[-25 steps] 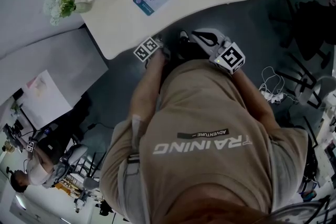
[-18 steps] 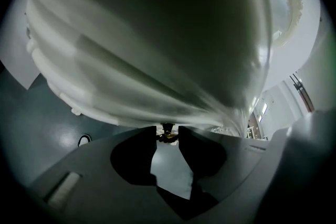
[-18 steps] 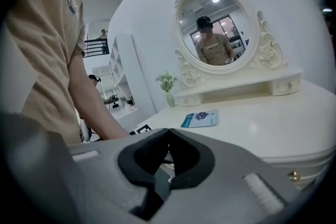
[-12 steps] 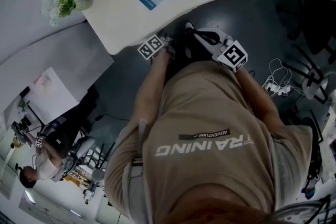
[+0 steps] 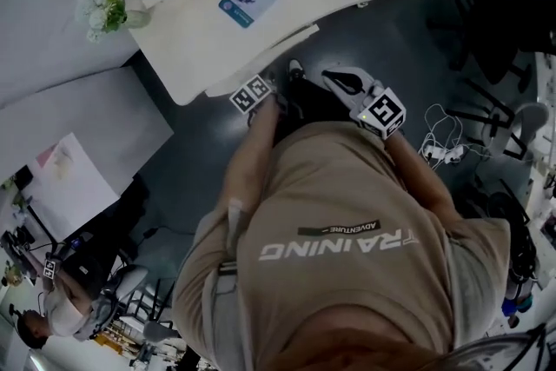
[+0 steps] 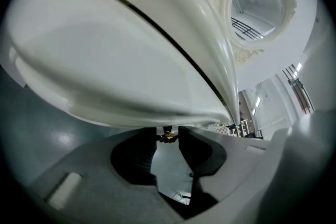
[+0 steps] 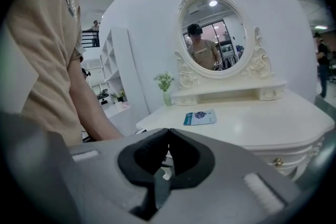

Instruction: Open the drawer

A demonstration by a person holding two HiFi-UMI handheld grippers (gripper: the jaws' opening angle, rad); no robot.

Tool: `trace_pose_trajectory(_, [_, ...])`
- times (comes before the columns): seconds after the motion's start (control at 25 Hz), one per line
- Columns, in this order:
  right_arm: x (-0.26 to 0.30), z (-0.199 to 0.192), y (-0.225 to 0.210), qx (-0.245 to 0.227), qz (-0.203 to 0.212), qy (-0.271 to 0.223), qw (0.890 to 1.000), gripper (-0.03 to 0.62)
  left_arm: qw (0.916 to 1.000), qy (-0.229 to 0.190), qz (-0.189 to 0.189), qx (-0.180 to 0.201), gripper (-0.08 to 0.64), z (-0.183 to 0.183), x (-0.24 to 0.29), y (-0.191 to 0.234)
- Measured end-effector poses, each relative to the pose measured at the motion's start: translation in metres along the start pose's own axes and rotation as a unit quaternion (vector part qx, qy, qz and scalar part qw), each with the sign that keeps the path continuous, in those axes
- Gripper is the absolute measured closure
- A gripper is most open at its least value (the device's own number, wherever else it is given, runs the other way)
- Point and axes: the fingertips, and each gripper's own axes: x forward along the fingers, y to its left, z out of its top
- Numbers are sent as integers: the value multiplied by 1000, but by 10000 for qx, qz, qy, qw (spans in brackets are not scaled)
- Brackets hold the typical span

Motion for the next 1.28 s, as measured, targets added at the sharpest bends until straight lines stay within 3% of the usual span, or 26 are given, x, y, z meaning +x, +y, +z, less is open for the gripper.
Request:
trace_pose_trajectory(0.2, [-8,4,34,246,-100,-256,9993,598,9998,165,-77,25,426,-16,-7,1])
trace_pose_trajectory(0.56, [-18,-11,51,278,-325,-347,9985,598,9984,501,-179,203,426,-39,-15,1])
trace_pose_trajectory(0.92, [-57,-38,58,-214,296,-281,9989,598,9991,345,22,225,428,-63,-21,-2])
trace_pose_trajectory(1.28, [-114,-76,43,-149,875,-284,9957,598,9993,164,312,130,428,-115,-31,-9])
